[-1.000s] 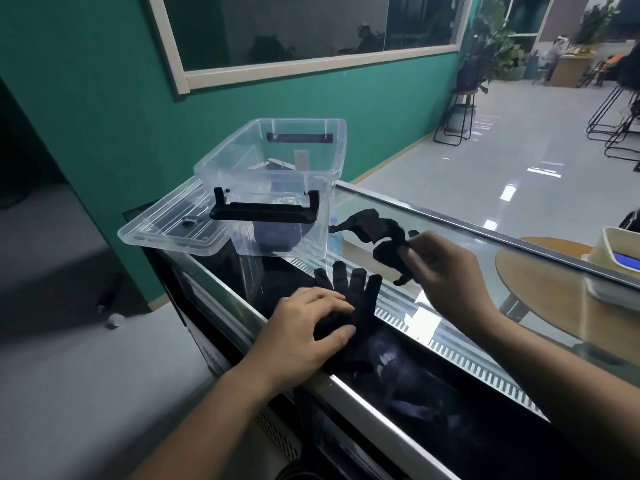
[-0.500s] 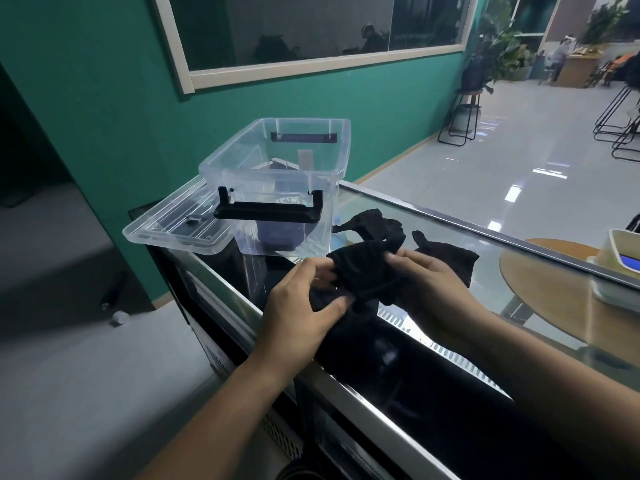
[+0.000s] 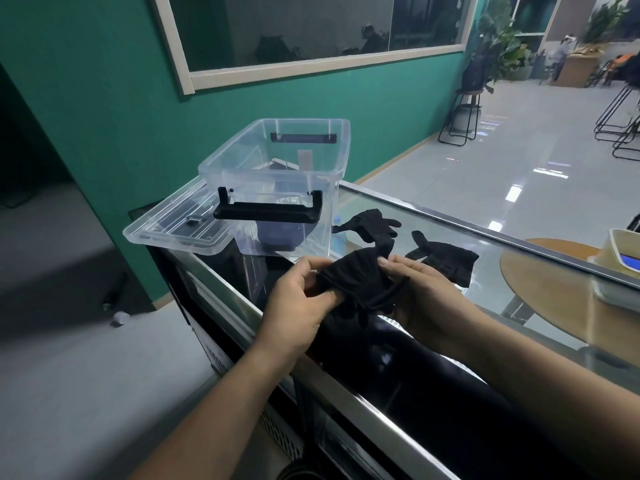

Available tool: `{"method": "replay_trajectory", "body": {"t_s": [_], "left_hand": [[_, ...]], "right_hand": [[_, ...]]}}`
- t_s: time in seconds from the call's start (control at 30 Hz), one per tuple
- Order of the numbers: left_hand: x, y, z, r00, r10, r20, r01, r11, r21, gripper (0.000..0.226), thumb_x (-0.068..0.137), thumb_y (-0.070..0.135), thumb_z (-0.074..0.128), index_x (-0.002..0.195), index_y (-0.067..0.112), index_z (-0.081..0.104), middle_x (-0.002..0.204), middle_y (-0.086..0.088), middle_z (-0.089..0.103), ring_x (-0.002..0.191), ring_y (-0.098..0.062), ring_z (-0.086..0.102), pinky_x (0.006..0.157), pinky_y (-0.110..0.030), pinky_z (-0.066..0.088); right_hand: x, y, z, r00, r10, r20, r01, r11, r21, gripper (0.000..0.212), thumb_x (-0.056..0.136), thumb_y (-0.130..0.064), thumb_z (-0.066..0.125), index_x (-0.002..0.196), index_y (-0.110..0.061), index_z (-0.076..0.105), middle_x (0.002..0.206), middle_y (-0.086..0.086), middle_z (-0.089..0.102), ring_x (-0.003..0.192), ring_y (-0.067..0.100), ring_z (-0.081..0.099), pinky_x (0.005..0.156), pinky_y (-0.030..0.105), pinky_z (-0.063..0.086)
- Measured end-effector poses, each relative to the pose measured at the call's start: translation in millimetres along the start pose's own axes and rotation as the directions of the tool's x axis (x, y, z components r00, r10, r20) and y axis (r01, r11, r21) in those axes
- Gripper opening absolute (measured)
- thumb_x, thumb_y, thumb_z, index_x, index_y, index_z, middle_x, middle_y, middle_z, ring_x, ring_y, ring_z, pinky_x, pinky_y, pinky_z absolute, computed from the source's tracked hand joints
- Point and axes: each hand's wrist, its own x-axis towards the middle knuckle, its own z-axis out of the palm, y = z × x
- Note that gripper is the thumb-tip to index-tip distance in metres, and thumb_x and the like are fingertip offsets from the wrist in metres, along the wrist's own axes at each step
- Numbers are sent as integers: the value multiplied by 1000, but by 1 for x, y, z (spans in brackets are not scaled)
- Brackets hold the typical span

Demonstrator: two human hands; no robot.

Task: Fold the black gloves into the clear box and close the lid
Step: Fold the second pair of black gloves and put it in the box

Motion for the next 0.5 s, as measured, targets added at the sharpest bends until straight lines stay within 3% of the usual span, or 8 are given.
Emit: {"method": "replay_trajectory", "body": {"t_s": [0.1, 0.17, 0.27, 0.33, 0.43, 0.5], "left_hand": [[1, 3, -3, 998, 39, -49, -38, 999, 28, 23, 90, 5, 85, 101, 24, 78, 97, 5, 82, 94, -13, 79, 89, -35, 65], [4, 0, -7, 976, 166, -138, -127, 958, 256, 28, 87, 12, 87, 103, 30, 74, 100, 9, 73, 88, -4, 71, 85, -30, 62], [-1, -2, -7, 921, 368, -127, -256, 818, 516, 41, 83, 35, 88, 117, 37, 65, 105, 17, 52, 90, -1, 55, 74, -12, 48], [-5, -2, -6, 867, 498, -36, -372, 692, 618, 52, 82, 36, 88, 128, 33, 62, 111, 19, 43, 95, 2, 50, 78, -9, 46], [-6, -4, -3, 722, 673, 163, -549, 413, 727, 53, 81, 18, 87, 131, 22, 67, 122, 4, 47, 103, -15, 54, 86, -32, 57], [-7, -4, 0, 662, 712, 234, -597, 313, 739, 46, 83, 18, 84, 128, 19, 73, 120, -4, 54, 101, -21, 54, 86, -38, 55]], "right_hand": [[0, 3, -2, 994, -87, -67, 71, 974, -215, 27, 107, -24, 63, 102, 3, 65, 101, 21, 61, 93, 31, 62, 92, 48, 49], [-1, 4, -1, 985, -148, -91, 110, 937, -331, 31, 109, -24, 62, 96, 4, 68, 95, 19, 64, 91, 29, 62, 90, 47, 50], [-2, 3, 2, 978, -172, -116, 128, 939, -318, 27, 108, -20, 63, 90, -8, 79, 91, 16, 72, 87, 28, 66, 85, 39, 54], [-2, 2, 3, 977, -166, -137, 124, 954, -273, 21, 106, -16, 66, 95, -4, 80, 94, 21, 74, 88, 31, 68, 81, 36, 57], [-2, 1, 5, 975, -153, -159, 115, 967, -230, 16, 103, -12, 68, 95, -2, 78, 91, 22, 73, 83, 30, 68, 75, 33, 58], [-3, -2, 7, 977, -136, -166, 104, 977, -186, 12, 102, -9, 70, 91, -6, 76, 87, 19, 71, 79, 27, 67, 74, 33, 57]]}}
